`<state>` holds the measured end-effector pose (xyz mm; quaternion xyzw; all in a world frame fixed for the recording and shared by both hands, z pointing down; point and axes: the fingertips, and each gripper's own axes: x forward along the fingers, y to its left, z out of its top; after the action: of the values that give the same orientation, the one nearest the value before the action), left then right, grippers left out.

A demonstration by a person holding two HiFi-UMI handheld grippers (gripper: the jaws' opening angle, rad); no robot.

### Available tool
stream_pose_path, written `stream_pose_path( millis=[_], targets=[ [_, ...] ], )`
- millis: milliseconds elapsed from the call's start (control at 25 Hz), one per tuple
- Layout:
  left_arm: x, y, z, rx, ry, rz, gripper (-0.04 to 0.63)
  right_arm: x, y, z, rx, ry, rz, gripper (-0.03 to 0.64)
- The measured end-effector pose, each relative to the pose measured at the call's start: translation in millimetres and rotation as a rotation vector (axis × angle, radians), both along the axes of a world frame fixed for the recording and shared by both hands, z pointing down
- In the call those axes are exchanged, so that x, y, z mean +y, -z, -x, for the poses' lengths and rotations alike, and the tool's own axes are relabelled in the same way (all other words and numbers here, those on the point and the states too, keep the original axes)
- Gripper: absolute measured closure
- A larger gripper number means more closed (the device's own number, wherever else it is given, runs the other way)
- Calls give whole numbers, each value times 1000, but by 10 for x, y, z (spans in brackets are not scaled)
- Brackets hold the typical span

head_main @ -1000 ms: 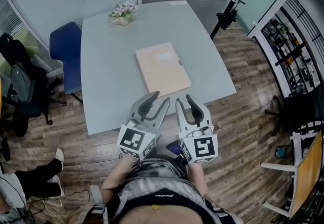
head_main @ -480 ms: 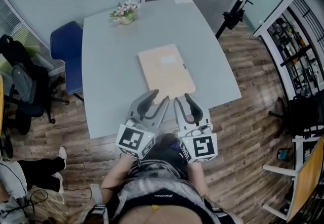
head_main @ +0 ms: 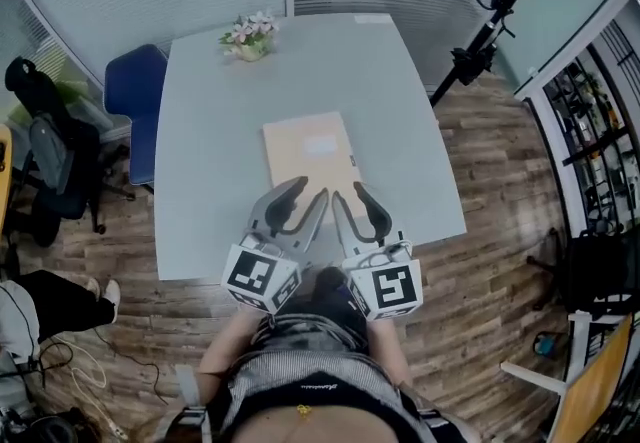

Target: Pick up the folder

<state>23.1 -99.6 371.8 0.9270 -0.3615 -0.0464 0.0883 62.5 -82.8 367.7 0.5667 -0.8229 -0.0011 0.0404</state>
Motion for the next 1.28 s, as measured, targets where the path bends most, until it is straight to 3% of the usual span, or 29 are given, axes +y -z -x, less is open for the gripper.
stream_pose_path(
  millis=[320, 680, 960, 1280],
  targets=[
    [-266, 85, -415, 5, 101, -1, 465, -364, 38, -428, 7, 107, 3, 491],
    [-408, -28, -389, -14, 258, -6, 465, -558, -88, -394, 36, 262, 9, 489],
    [-536, -81, -252, -6, 274, 28, 465, -654, -175, -254, 44, 295, 47, 489],
    [-754, -145, -114, -18, 246, 45, 465, -818, -232, -253, 46, 221, 72, 485]
  ],
)
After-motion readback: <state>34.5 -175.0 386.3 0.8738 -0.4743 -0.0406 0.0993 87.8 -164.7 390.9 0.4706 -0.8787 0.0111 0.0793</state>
